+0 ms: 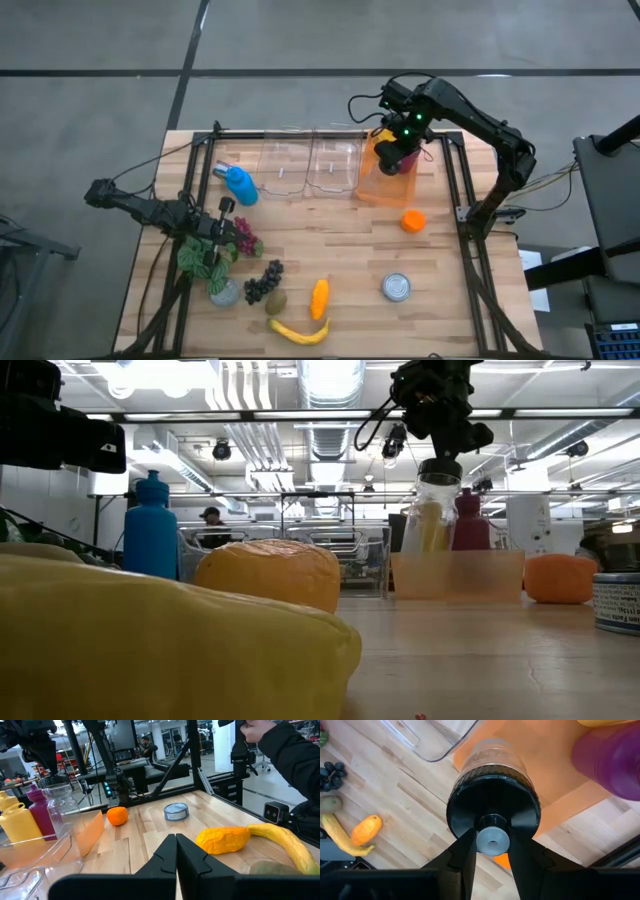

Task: Pick & Place Food Item
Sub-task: Put the transparent water bottle into the orange bin, then put the blue water bottle into the orange bin

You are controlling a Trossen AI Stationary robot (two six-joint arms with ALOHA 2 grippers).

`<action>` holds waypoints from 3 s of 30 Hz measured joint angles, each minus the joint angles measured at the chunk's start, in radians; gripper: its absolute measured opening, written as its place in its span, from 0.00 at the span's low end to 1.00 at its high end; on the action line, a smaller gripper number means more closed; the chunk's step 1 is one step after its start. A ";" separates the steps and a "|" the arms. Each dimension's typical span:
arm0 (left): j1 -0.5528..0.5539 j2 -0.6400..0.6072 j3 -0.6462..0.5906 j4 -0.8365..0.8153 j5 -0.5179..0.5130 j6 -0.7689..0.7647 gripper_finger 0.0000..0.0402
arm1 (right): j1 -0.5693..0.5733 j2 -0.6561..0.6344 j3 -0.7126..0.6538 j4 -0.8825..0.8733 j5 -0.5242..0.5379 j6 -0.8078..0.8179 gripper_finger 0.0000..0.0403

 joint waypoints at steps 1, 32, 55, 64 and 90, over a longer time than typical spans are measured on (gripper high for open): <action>0.000 0.000 0.000 0.000 0.000 0.000 0.00 | 0.000 0.000 0.000 0.000 0.000 0.003 0.25; 0.000 0.000 0.000 0.000 0.000 0.000 0.00 | 0.000 0.000 0.000 0.010 0.001 0.023 0.31; 0.000 0.000 0.000 0.000 0.000 0.000 0.00 | 0.000 -0.001 0.048 0.014 0.001 0.000 0.44; 0.000 0.000 0.000 0.000 0.000 0.000 0.00 | 0.003 0.028 0.094 0.011 0.002 0.000 0.44; 0.000 0.000 0.000 0.000 0.000 0.000 0.00 | 0.004 0.039 0.132 0.000 0.016 -0.008 0.44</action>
